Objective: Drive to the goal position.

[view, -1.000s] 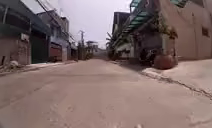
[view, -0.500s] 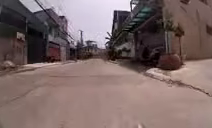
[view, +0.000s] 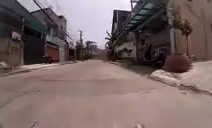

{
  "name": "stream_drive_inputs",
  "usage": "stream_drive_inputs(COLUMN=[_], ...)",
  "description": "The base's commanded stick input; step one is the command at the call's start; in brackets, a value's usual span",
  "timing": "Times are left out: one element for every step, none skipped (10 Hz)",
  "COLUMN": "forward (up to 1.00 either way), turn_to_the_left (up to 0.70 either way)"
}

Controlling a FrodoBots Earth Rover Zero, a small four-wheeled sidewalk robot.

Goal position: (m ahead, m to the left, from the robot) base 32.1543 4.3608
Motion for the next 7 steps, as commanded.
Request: stream_drive_inputs(forward=[1.0, 1.0, 1.0, 1.0, 1.0, 1.0, 1.0], turn_to_the_left=[0.01, 0.01, 0.01, 0.01, 0.01, 0.01, 0.01])
